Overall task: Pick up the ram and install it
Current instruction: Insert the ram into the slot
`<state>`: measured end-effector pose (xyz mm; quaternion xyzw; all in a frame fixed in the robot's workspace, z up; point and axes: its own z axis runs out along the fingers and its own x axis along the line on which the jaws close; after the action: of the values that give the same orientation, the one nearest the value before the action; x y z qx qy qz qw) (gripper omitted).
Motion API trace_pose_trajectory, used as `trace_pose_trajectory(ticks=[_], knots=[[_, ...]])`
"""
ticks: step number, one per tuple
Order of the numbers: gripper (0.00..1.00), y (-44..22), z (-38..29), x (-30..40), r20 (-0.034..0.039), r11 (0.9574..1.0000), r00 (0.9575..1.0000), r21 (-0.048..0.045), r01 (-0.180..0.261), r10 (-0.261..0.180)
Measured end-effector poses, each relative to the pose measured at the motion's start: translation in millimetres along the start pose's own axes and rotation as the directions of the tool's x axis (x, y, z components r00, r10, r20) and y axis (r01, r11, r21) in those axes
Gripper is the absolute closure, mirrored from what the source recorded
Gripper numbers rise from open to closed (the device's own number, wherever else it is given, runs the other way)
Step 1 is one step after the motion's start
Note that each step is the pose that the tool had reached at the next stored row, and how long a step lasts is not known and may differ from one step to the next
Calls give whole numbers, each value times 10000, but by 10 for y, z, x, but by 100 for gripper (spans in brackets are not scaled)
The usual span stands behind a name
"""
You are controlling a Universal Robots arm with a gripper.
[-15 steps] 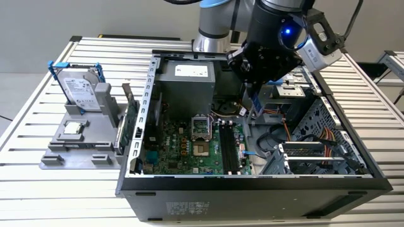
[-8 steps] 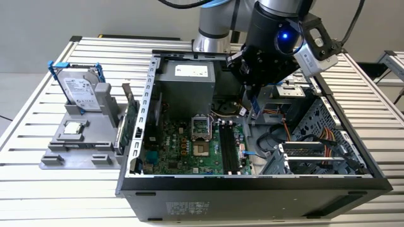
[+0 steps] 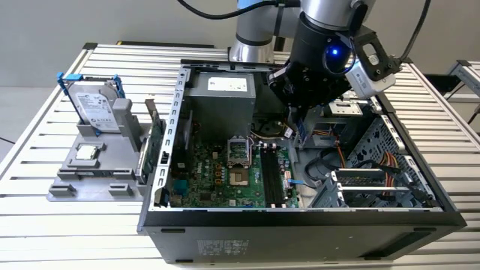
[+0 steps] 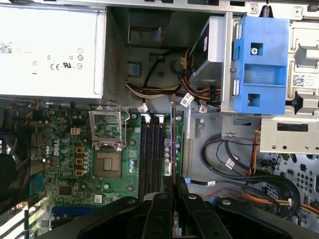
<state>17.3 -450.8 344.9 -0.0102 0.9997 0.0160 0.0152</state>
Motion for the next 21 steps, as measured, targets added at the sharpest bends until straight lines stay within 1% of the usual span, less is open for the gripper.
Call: trace_pose_trajectory(ticks=[2, 3, 12, 15, 21], knots=[[100, -1, 26, 1, 0, 10000, 10000, 2, 0, 0], [100, -2, 53, 2, 0, 10000, 10000, 7, -1, 1], [100, -6, 179, 5, 0, 10000, 10000, 9, -1, 1], [100, -7, 213, 1, 0, 10000, 10000, 9, -2, 2], [100, -9, 261, -27, 2, 10000, 10000, 11, -62, 62]])
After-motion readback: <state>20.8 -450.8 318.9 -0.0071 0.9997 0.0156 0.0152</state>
